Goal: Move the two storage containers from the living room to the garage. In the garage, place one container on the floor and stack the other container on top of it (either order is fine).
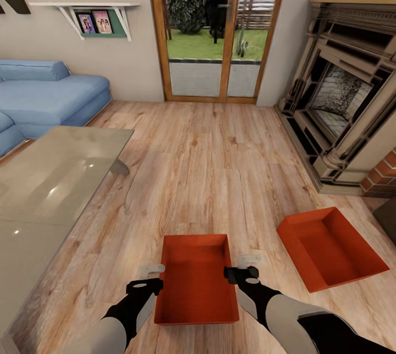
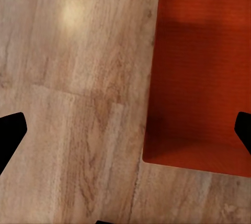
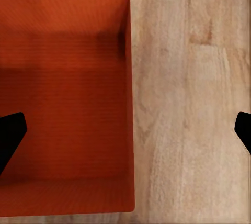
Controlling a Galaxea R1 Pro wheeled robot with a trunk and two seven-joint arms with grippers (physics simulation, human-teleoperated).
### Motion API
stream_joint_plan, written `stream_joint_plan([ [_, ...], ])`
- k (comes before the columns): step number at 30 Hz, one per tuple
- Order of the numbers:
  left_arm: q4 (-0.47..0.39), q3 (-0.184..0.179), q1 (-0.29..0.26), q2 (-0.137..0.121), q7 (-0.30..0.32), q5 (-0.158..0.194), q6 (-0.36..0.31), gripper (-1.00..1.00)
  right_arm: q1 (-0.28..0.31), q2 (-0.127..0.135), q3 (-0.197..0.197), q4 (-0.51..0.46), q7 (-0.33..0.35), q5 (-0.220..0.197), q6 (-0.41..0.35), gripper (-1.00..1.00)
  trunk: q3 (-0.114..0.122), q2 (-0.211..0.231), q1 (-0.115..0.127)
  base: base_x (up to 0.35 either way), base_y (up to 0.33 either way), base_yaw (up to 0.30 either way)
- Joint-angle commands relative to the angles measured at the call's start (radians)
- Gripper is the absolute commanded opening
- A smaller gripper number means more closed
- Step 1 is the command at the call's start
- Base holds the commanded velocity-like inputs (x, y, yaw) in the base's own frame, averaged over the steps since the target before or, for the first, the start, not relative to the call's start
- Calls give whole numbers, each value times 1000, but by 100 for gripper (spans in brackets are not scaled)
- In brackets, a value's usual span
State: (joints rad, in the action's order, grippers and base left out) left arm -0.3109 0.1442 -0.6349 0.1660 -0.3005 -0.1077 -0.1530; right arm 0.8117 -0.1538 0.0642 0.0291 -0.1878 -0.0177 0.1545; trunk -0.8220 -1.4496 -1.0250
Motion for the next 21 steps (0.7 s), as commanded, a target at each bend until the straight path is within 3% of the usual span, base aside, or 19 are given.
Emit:
stream_joint_plan([
  [1,-2,7,0,1,0,-10,-7,100,1,0,6,3,-4,-2,6,100,-1,0,0,0,0,0],
  [21,-1,8,0,4,0,-9,-8,100,-24,3,6,3,-4,-2,9,100,-1,0,0,0,0,0],
])
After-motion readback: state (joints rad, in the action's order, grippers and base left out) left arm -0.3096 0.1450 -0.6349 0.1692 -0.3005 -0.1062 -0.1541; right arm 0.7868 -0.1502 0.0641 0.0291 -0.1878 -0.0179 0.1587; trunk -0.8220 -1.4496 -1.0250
